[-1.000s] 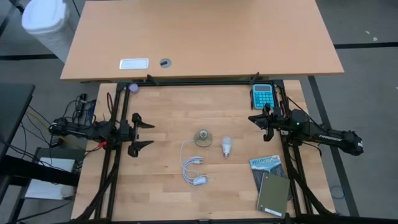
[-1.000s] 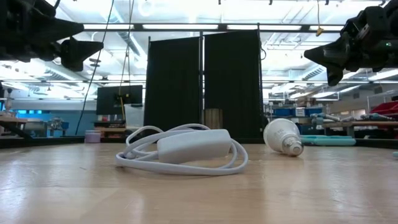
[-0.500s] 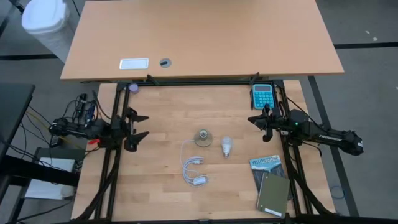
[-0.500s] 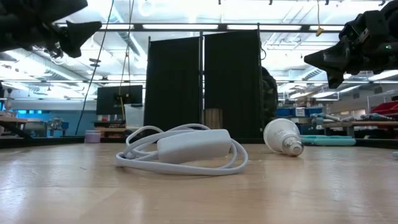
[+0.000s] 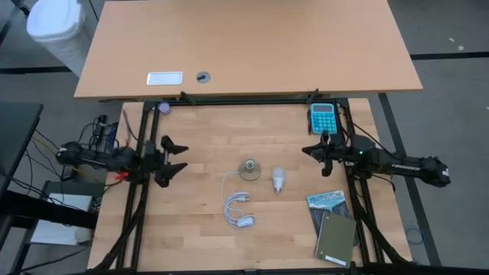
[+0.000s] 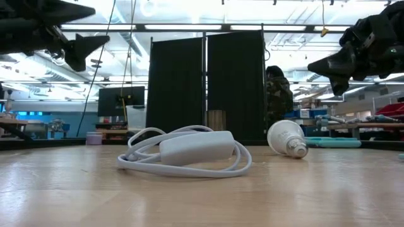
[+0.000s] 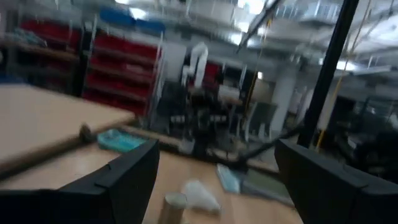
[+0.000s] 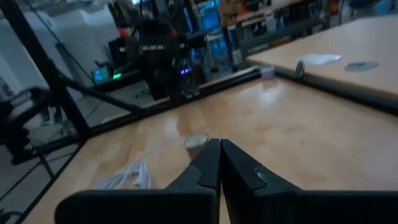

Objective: Screw lightbulb
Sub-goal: Insert the lightbulb into the desk lamp

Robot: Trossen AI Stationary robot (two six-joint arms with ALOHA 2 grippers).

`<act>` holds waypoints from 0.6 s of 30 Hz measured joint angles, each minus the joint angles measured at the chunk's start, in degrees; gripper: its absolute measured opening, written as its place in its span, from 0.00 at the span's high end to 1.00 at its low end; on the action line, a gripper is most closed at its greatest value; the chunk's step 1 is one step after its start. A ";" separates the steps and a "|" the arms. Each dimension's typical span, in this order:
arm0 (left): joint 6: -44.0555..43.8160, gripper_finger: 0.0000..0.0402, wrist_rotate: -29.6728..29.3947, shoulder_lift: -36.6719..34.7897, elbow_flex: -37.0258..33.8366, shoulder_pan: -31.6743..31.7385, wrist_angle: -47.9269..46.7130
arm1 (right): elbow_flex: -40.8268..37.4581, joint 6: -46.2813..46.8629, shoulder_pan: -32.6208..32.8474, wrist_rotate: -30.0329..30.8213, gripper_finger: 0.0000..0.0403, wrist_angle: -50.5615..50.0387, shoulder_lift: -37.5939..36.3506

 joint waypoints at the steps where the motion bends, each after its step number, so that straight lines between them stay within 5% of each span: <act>1: -0.51 0.19 0.07 2.36 0.74 -0.01 0.14 | 0.01 0.19 0.77 0.30 0.95 1.17 1.13; 10: 1.14 0.19 -1.57 27.07 12.09 0.04 0.55 | 0.35 -3.35 9.84 7.56 0.79 17.31 14.75; 18: 0.85 0.19 -3.16 42.29 18.33 0.04 2.85 | 13.67 -12.42 16.76 13.24 0.57 8.25 31.54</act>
